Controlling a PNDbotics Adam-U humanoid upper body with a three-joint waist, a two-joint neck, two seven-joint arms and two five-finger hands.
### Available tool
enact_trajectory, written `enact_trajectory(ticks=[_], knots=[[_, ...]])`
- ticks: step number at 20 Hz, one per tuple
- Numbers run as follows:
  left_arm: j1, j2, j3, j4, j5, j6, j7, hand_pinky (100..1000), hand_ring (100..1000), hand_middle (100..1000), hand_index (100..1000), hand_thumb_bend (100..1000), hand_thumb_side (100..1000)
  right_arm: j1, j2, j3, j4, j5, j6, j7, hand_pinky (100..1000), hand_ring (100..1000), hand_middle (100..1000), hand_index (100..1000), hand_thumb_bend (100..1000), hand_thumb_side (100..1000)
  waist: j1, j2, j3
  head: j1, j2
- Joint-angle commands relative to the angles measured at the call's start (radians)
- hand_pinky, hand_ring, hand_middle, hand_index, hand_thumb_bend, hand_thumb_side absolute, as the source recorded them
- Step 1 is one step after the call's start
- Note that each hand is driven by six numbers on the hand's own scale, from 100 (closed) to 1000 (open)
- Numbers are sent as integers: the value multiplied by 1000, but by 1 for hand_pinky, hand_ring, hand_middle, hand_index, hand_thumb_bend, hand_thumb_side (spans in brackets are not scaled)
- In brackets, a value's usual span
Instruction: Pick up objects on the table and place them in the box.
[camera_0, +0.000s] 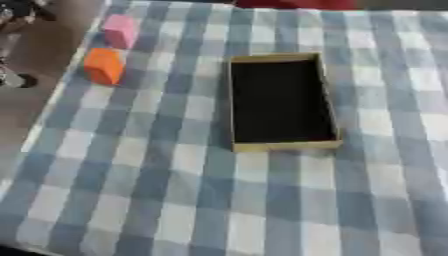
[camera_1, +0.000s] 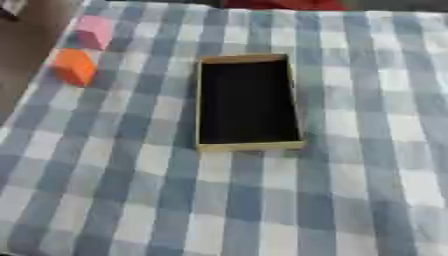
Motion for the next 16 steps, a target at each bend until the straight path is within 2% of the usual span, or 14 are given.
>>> enact_trajectory(ticks=[1,6,16], knots=[[-20,21,8,6,-7,-4,1,766,865,824,929,563,100,-9,-28,-6,-16,0,1,0,774,740,740,792,100,1000,2,-22,1,5,-4],[-19,18,7,10,-6,-1,3,752,824,774,934,558,100,-10,-28,-6,-16,0,2,0,774,740,740,792,100,1000,-1,-18,5,8,-2],[-23,14,5,16,-5,-3,-6,760,836,793,932,561,100,-10,-29,-6,-16,0,4,-1,774,741,740,792,100,1000,-6,-13,12,13,1]])
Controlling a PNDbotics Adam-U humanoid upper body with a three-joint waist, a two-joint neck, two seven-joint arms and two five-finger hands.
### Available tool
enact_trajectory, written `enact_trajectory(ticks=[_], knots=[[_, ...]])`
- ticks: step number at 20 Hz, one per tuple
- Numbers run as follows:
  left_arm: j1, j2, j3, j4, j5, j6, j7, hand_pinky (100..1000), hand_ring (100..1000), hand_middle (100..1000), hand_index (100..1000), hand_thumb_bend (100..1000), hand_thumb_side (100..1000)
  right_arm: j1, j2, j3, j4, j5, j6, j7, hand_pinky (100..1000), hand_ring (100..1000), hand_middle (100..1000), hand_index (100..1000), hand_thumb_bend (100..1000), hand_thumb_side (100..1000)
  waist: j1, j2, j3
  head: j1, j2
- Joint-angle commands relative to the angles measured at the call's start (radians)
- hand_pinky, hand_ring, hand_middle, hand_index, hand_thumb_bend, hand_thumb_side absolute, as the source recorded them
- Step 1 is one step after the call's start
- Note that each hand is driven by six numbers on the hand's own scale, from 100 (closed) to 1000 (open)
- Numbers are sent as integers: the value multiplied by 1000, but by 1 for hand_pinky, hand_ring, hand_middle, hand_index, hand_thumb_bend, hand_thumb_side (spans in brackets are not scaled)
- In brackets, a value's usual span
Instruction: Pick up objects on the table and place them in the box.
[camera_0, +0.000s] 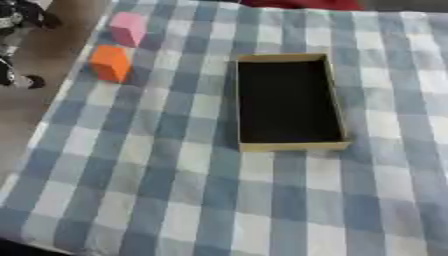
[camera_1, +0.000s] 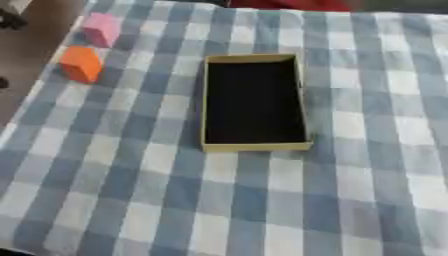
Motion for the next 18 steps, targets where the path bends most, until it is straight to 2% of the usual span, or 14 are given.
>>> enact_trajectory(ticks=[1,8,18], knots=[[-20,22,10,-2,-2,-1,-3,762,839,796,932,562,100,-11,-30,-6,-16,0,3,-1,774,741,739,791,100,1000,1,-17,3,2,1],[-37,16,10,-2,6,-13,7,780,870,841,935,554,100,-12,-31,-5,-16,-1,4,-1,774,741,739,791,100,1000,0,-11,2,0,0],[-109,-29,-10,27,0,-31,11,801,905,872,934,537,100,-23,-33,0,-16,-3,3,3,773,740,738,791,100,1000,1,5,-15,3,-13]])
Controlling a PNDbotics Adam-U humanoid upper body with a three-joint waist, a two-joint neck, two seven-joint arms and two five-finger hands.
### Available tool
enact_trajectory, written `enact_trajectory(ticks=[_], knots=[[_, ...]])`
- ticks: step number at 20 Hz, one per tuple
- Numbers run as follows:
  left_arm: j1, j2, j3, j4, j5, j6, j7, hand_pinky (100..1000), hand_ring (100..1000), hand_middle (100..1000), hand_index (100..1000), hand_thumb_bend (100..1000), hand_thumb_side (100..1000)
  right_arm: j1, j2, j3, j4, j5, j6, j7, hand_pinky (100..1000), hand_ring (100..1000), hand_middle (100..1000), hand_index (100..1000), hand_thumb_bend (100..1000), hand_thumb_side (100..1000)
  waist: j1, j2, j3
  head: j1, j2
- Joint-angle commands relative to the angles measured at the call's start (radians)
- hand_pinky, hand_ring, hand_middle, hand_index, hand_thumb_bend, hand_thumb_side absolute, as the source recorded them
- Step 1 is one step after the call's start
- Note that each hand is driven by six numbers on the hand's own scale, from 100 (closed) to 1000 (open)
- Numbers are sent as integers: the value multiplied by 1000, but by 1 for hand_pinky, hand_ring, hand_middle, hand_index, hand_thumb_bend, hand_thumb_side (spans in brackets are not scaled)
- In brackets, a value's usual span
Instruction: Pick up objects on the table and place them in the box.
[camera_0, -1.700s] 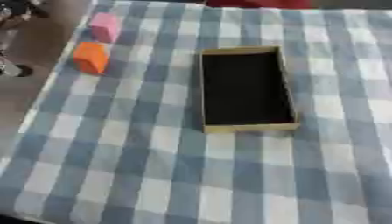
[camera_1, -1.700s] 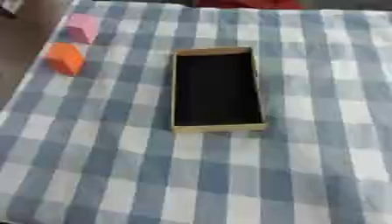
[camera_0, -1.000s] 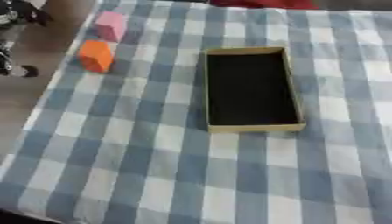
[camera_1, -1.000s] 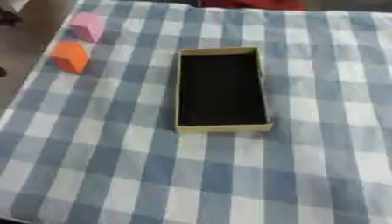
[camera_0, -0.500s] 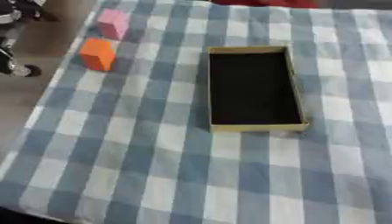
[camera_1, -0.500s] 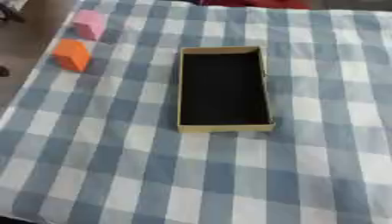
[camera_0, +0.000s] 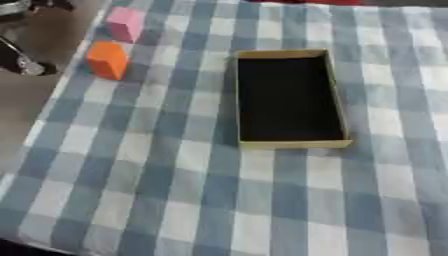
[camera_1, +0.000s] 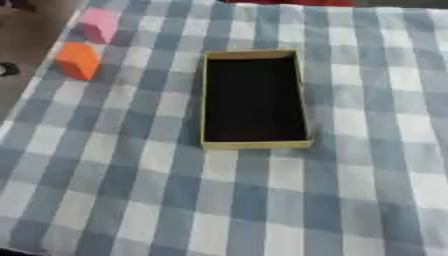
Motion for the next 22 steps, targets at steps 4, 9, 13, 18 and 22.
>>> enact_trajectory(ticks=[4,9,13,18,22], knots=[[-41,5,1,21,-19,-12,-3,809,915,881,930,540,100,-19,-34,-6,-16,-4,0,0,774,741,738,791,100,1000,6,-9,-18,-1,-6],[-49,-4,3,43,-42,-16,-7,811,919,884,927,549,100,-21,-37,-7,-16,-5,1,-3,773,740,737,791,100,1000,10,5,-32,-9,-1],[-54,-9,7,57,-51,-15,-4,812,921,888,927,548,100,-25,-39,-6,-16,-7,1,-3,773,740,737,790,100,1000,11,14,-37,-7,-5],[-59,-17,10,77,-58,-13,-15,809,916,870,921,537,100,-29,-42,-4,-16,-9,2,-4,772,739,736,790,100,1000,10,33,-47,9,-21],[-62,-23,15,91,-67,-5,-22,804,913,866,916,496,100,-31,-43,-4,-16,-11,3,-4,772,739,735,790,101,1000,10,41,-50,16,-28]])
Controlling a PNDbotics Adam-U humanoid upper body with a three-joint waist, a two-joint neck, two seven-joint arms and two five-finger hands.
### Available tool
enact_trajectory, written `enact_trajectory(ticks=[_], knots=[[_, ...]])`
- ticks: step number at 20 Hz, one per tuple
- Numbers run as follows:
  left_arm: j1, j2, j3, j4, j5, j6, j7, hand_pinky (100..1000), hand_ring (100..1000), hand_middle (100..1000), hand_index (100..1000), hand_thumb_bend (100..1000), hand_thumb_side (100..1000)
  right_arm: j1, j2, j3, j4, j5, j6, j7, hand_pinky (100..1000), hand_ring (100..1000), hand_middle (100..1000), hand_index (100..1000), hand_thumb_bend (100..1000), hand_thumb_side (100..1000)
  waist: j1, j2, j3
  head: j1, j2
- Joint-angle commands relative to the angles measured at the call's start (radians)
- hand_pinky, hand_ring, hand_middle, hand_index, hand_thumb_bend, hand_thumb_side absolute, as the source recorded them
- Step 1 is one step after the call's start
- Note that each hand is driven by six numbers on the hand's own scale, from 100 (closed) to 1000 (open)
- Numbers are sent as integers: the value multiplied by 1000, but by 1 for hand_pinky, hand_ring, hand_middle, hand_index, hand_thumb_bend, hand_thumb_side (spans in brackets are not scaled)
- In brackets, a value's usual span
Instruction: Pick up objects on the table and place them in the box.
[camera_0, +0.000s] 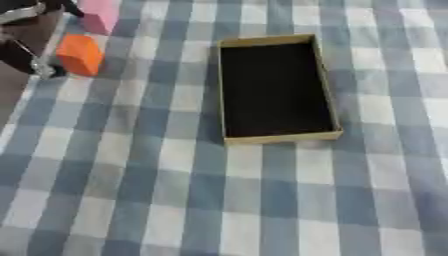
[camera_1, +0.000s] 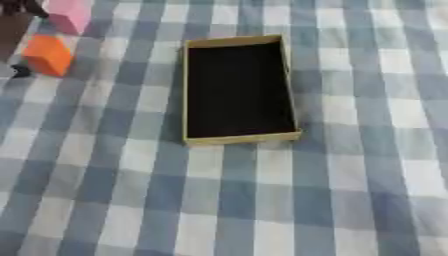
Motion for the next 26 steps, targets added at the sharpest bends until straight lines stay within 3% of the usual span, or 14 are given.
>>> enact_trajectory(ticks=[1,14,17,20,26], knots=[[-22,19,21,7,-8,7,-3,805,915,871,915,484,100,-14,-35,-4,-16,-8,3,-3,772,739,735,790,102,1000,1,-16,-1,8,-15],[-37,0,29,63,3,25,-4,783,900,855,897,345,100,-20,-37,-4,-16,-12,4,-5,772,739,734,790,105,1000,-4,5,-13,36,-37],[-35,-2,28,67,1,24,-9,757,878,824,882,315,100,-20,-37,-4,-16,-13,5,-5,772,739,734,790,106,1000,-5,10,-12,37,-37],[-34,-5,27,70,9,23,-16,709,829,763,831,224,100,-20,-38,-4,-16,-14,5,-5,772,739,733,790,106,1000,-6,14,-11,39,-37],[-37,-4,27,61,29,30,-23,662,782,692,790,179,100,-17,-37,-6,-16,-14,7,-6,772,740,733,790,106,1000,-9,12,-11,39,-31]])
